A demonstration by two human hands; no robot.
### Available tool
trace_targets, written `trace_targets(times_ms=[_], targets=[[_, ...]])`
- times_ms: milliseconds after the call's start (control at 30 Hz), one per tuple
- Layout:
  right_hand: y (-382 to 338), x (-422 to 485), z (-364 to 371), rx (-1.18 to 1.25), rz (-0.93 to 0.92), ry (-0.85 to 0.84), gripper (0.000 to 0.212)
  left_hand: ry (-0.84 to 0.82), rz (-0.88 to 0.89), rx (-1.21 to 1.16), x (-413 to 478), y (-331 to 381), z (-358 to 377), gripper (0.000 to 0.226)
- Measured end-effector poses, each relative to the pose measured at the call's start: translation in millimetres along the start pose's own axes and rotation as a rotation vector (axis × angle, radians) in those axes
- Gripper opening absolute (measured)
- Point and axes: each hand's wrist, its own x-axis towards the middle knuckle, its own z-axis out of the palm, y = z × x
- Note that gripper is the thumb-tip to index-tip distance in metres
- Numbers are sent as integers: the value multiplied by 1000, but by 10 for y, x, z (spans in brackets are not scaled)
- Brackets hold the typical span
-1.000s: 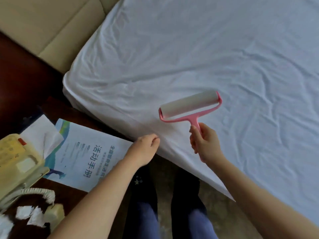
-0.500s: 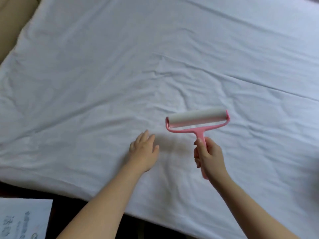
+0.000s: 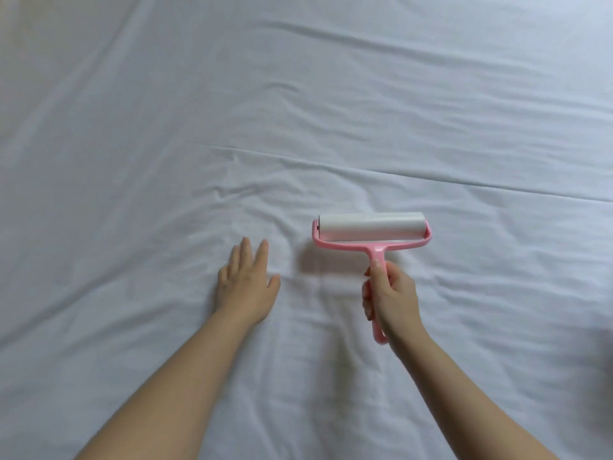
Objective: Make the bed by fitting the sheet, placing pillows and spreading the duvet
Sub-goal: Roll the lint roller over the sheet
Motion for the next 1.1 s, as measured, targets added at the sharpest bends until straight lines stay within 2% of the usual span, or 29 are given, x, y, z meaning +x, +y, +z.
trace_targets(times_ms=[267,400,500,767,933,1100], targets=[[-299,872,84,-15,-46,34,28,21,-23,19,816,353,-276,70],[-389,1313,122,-166,-55,22,33,15,-50,66,1082,506,-301,89],[-523,1599,195,-138,-27,-17,32,-11,-58,98,1215,550,-324,104],[-766,1770,212,-36,155,-95,35,-65,-66,152,1318,596,-364,116],[-666,1468,82,21,368,-153,48,-75,-41,162,1358,581,-348,120],[-527,1114,-5,-87,529,-117,62,-67,-22,156,1352,581,-362,121]])
